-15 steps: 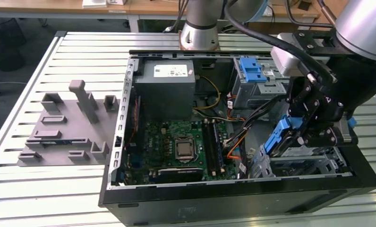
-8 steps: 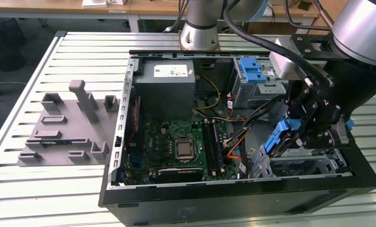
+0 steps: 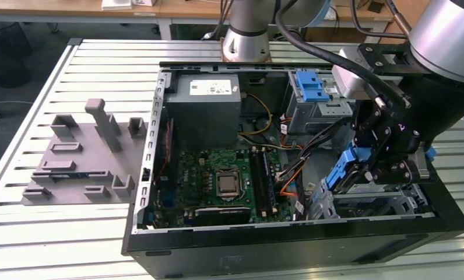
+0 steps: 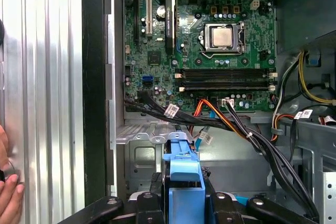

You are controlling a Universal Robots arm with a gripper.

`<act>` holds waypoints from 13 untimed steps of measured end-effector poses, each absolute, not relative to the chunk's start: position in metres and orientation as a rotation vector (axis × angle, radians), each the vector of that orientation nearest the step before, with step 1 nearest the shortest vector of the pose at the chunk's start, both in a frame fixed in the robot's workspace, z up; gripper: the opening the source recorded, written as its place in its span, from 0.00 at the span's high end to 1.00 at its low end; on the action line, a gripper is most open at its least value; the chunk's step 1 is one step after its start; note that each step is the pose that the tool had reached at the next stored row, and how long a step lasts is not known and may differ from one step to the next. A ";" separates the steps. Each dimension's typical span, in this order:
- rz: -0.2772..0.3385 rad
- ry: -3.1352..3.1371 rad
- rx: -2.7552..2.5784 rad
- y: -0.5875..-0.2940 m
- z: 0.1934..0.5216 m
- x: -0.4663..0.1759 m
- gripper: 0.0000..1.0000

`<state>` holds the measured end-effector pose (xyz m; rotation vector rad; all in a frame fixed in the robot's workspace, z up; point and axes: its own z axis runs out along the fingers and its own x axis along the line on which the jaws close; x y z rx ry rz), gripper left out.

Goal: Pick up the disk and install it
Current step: 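Insert the disk into the insertion slot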

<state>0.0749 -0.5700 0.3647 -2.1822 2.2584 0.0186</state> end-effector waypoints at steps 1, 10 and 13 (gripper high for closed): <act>0.019 2.258 -2.182 -0.570 0.365 0.075 0.64; 0.019 2.258 -2.182 -0.570 0.365 0.075 0.56; 0.019 2.258 -2.182 -0.570 0.365 0.075 0.56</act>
